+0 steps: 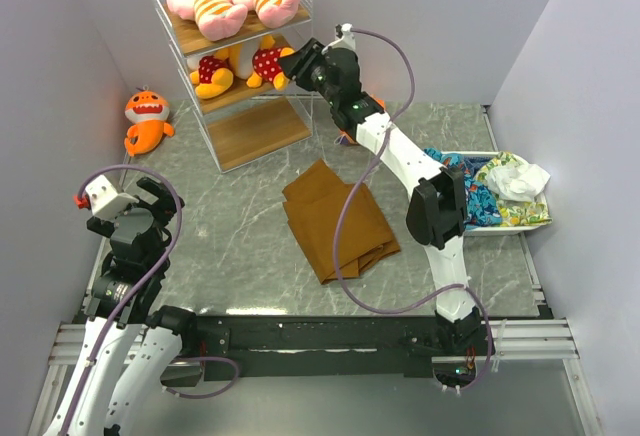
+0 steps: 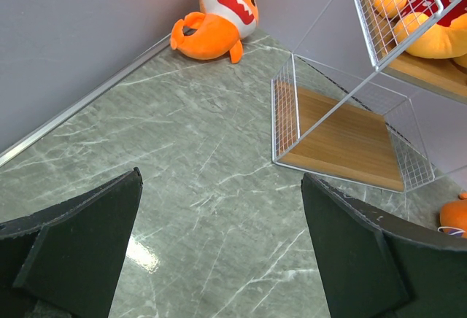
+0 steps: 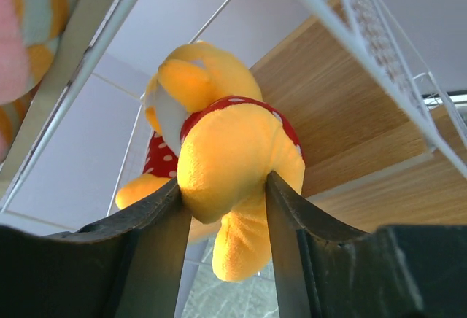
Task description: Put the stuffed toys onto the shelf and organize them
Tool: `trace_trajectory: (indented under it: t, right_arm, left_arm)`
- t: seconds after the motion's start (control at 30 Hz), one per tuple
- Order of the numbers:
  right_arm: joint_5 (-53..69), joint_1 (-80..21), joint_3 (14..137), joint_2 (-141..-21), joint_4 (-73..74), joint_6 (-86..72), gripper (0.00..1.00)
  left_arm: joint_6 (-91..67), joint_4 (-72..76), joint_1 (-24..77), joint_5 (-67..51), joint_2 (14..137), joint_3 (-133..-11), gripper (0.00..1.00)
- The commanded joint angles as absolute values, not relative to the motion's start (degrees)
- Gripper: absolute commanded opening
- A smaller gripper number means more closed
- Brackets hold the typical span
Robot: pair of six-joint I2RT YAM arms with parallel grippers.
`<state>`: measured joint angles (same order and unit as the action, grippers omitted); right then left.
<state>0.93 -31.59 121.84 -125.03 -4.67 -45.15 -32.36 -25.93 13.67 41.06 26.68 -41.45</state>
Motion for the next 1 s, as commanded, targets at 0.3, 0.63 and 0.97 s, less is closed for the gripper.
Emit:
trace_trajectory:
  t: [0.3,0.63,0.97]
  right_arm:
    - [-5.17,-30.94,118.5,-124.55,-11.77,-54.4,0.0]
    - [-15.29,-32.52,112.14,-120.76,-18.45,-66.09,0.0]
    - [-17.66,-33.05,117.51,-125.15,-17.13,-70.48,0.06]
  left_arm:
    - [-32.43,-24.52,13.45,42.1,26.37,-41.13,0.97]
    - [-32.61,-24.52,13.45,41.92,26.37,-41.22,0.97]
    - [-32.61,-24.08,13.36,41.84,26.02,-40.96,0.97]
